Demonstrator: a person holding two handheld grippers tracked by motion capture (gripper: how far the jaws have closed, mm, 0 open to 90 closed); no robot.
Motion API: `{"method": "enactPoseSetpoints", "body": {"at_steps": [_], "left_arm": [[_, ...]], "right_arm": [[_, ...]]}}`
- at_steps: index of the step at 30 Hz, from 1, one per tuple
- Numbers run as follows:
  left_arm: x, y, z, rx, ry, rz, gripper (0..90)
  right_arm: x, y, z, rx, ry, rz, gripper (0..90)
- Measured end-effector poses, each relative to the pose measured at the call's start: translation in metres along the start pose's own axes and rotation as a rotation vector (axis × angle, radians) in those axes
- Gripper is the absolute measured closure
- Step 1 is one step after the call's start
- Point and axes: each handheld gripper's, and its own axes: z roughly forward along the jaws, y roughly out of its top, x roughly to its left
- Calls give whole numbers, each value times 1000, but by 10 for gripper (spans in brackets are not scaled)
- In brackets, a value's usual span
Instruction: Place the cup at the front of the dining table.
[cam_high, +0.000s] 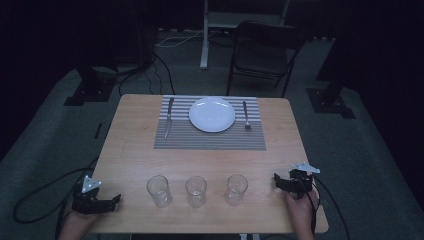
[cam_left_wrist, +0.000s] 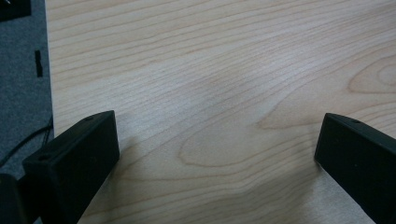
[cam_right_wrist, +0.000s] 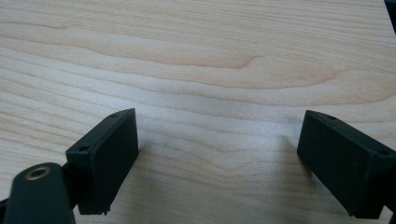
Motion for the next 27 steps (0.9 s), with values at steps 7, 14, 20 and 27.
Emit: {"method": "enactPoseSetpoints", "body": {"at_steps": [7, 14, 20, 27], "left_arm": [[-6, 3, -6, -52, -43, 8, 2], [-8, 4, -10, -89, -73, 10, 3], [-11, 10, -22, -150, -75, 15, 3], [-15, 15, -37, -251, -117, 2, 3]], "right_arm": [[0, 0, 0, 0, 0, -1, 122], [0, 0, 0, 0, 0, 0, 122], [0, 0, 0, 0, 0, 0, 122], [0, 0, 0, 1, -1, 0, 122]]}}
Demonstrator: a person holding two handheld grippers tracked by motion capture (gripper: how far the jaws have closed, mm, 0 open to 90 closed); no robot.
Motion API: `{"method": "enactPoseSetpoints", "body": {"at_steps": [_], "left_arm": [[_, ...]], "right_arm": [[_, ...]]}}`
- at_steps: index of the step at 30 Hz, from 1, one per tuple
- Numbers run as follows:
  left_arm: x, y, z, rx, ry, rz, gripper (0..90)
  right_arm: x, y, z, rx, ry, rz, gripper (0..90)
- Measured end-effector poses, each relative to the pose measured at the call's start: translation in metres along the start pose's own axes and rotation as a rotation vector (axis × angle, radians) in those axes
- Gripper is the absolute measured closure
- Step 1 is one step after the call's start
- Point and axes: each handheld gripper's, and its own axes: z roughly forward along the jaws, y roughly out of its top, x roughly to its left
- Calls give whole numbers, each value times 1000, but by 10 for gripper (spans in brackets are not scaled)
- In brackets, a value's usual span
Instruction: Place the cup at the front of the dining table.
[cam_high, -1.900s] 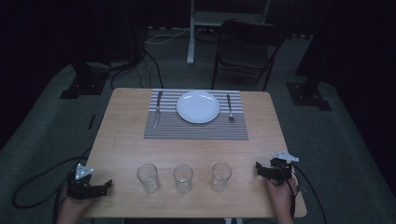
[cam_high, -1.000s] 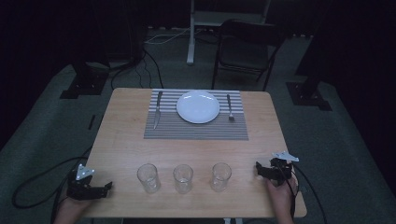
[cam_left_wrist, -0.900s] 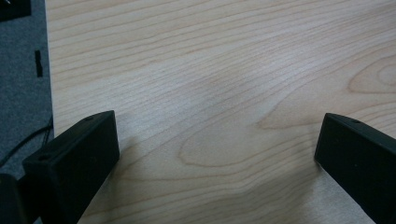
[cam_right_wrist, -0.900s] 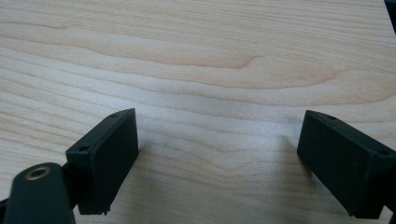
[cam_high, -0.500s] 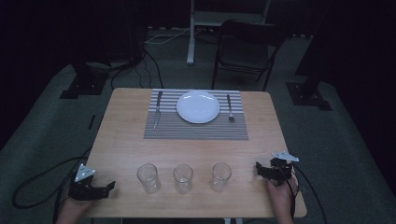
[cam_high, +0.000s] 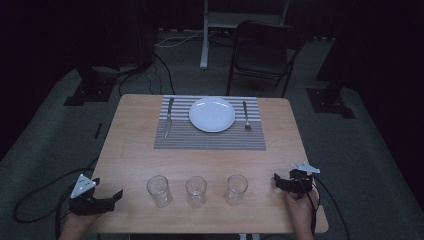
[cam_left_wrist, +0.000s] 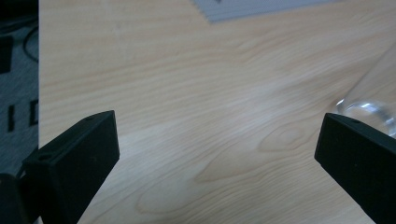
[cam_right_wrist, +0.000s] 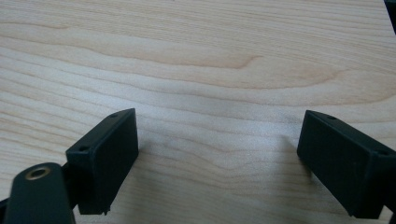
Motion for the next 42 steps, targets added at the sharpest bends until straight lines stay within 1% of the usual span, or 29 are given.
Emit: {"method": "enactPoseSetpoints", "body": {"at_steps": [2, 4, 7, 8, 9, 10, 11, 12, 13, 14, 15, 16, 17, 18, 20, 21, 22, 25, 27, 28, 29, 30, 31, 32, 35, 37, 38, 39, 42], "left_arm": [[-2, 2, -2, -18, 6, 5, 15], [-3, 3, -4, -30, -13, 3, 15], [-4, 4, -4, -32, -11, 8, 15], [-8, 7, -5, -29, -32, 21, 15], [-8, 7, -5, -29, -32, 21, 15], [-10, 8, -5, -30, -51, 31, 15], [-11, 9, -6, -29, -57, 37, 15], [-13, 11, -6, -32, -71, 35, 15], [-14, 12, -7, -39, -69, 39, 15], [-15, 13, -8, -43, -81, 43, 15], [-15, 13, -8, -43, -81, 43, 15], [-18, 17, -10, -62, -87, 52, 15], [-19, 18, -11, -63, -95, 58, 15], [-21, 20, -12, -72, -94, 64, 15], [-22, 21, -12, -73, -100, 63, 15], [-23, 21, -12, -76, -108, 60, 15], [-25, 23, -11, -83, -128, 59, 15], [-29, 26, -10, -91, -155, 69, 15], [-30, 28, -10, -96, -162, 76, 15], [-32, 31, -9, -109, -192, 70, 15], [-33, 33, -9, -112, -202, 72, 15], [-34, 35, -8, -115, -212, 73, 15], [-34, 35, -8, -115, -212, 73, 15], [-37, 39, -6, -110, -222, 83, 15], [-39, 43, -4, -104, -228, 94, 15], [-43, 48, -1, -100, -249, 110, 15], [-44, 49, 0, -99, -261, 112, 15], [-45, 51, 1, -99, -260, 111, 15], [-47, 54, 3, -101, -277, 116, 15]], "right_arm": [[0, 0, 0, 0, 0, 1, 122], [0, 0, 0, 0, 0, 0, 122], [0, 0, 0, 0, 0, 1, 122], [0, 0, 0, 0, 0, 1, 122], [0, 0, 0, 0, 0, 1, 122], [0, 0, 0, 0, 0, 0, 122], [0, 0, 0, 0, 0, 0, 122], [0, 0, 0, 0, 0, 0, 122], [0, 0, 0, 0, 0, 0, 122], [0, 0, 0, 0, 0, 1, 122], [0, 0, 0, 0, 0, 0, 122], [0, 0, 0, 0, 0, 0, 122], [0, 0, 0, 0, 0, 0, 122], [0, 0, 0, 0, 0, 0, 122], [0, 0, 0, 0, 0, 0, 122], [0, 0, 0, 0, 0, 0, 122], [0, 0, 0, 0, 0, 0, 122], [0, 0, 0, 0, 0, 0, 122], [0, 0, 0, 0, 0, 1, 122], [0, 0, 0, 0, 0, 1, 122], [0, 0, 0, 0, 0, 1, 122], [0, 0, 0, 0, 0, 0, 122], [0, 0, 0, 0, 0, 0, 122], [0, 0, 0, 0, 0, 0, 122], [0, 0, 0, 0, 0, 0, 122], [0, 0, 0, 0, 0, 1, 122], [0, 0, 0, 0, 0, 0, 122], [0, 0, 0, 0, 0, 1, 122], [0, 0, 0, 0, 0, 1, 122]]}}
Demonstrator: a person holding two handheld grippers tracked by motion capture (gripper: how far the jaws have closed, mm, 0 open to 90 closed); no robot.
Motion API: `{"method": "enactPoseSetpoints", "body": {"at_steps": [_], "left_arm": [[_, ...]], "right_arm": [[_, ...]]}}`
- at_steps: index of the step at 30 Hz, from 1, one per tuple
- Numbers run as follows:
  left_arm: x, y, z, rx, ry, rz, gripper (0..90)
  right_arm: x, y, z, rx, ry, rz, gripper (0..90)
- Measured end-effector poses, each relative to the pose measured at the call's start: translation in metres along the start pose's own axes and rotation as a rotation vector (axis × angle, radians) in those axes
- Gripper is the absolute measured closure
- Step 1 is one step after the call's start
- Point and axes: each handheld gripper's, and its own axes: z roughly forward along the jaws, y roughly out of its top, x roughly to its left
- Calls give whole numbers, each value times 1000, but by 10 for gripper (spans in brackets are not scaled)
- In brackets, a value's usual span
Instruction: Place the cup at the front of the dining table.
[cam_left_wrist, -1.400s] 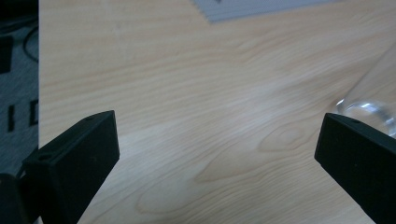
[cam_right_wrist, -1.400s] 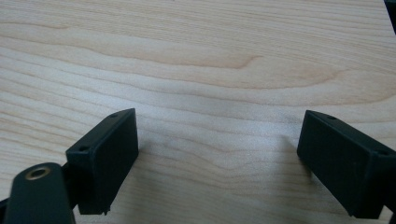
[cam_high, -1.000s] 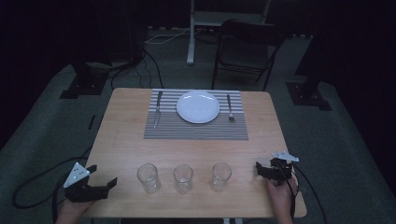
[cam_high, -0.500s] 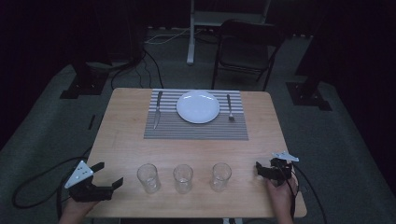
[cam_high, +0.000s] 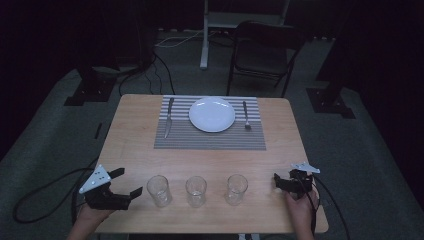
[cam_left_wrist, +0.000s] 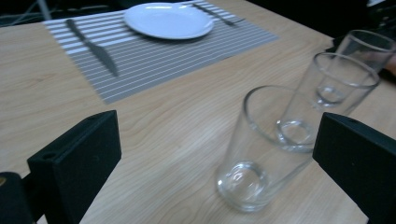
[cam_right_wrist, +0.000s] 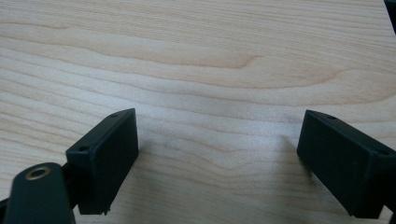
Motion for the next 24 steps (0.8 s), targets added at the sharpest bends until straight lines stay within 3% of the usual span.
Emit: {"method": "enactPoseSetpoints", "body": {"at_steps": [12, 24], "left_arm": [[-8, 25, 13, 7, -64, 41, 15], [-26, 43, 36, 72, -146, 109, 15]], "right_arm": [[0, 0, 0, 0, 0, -1, 122], [0, 0, 0, 0, 0, -2, 122]]}}
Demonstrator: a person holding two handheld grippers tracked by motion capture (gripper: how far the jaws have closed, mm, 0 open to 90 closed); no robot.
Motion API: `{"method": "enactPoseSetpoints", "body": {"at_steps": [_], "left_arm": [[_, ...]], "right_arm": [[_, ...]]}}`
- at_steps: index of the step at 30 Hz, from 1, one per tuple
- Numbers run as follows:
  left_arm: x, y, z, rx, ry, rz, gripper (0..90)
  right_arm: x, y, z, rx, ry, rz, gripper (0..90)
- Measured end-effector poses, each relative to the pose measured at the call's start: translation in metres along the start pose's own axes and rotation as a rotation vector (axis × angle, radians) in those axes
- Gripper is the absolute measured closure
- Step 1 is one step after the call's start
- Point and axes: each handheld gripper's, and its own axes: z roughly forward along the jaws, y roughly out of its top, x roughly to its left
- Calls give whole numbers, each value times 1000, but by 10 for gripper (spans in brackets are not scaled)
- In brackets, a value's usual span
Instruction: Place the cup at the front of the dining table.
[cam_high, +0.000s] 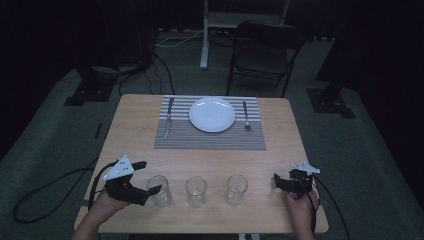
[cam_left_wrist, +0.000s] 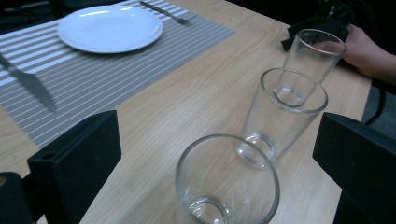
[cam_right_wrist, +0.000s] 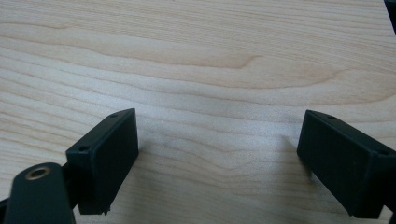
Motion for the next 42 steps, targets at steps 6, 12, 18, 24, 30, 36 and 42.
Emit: {"method": "enactPoseSetpoints", "body": {"at_steps": [6, 12, 18, 24, 30, 36, 42], "left_arm": [[-4, 7, 10, 22, -32, 15, 15], [-8, 16, 19, 39, -56, 38, 15], [-12, 26, 30, 45, -86, 47, 15], [-18, 36, 40, 58, -109, 72, 15], [-25, 46, 52, 83, -124, 106, 15], [-30, 58, 65, 98, -172, 117, 15], [-38, 69, 80, 111, -190, 152, 14]], "right_arm": [[0, 0, 0, 0, 0, 1, 122], [0, 0, 0, -1, 0, 0, 122], [0, 0, 0, -1, 0, 0, 122], [0, 0, 0, -1, 0, -1, 122], [0, 0, 0, -1, 0, -1, 122], [0, 0, 0, -1, 0, -1, 122], [0, 0, 0, -1, 0, 0, 122]]}}
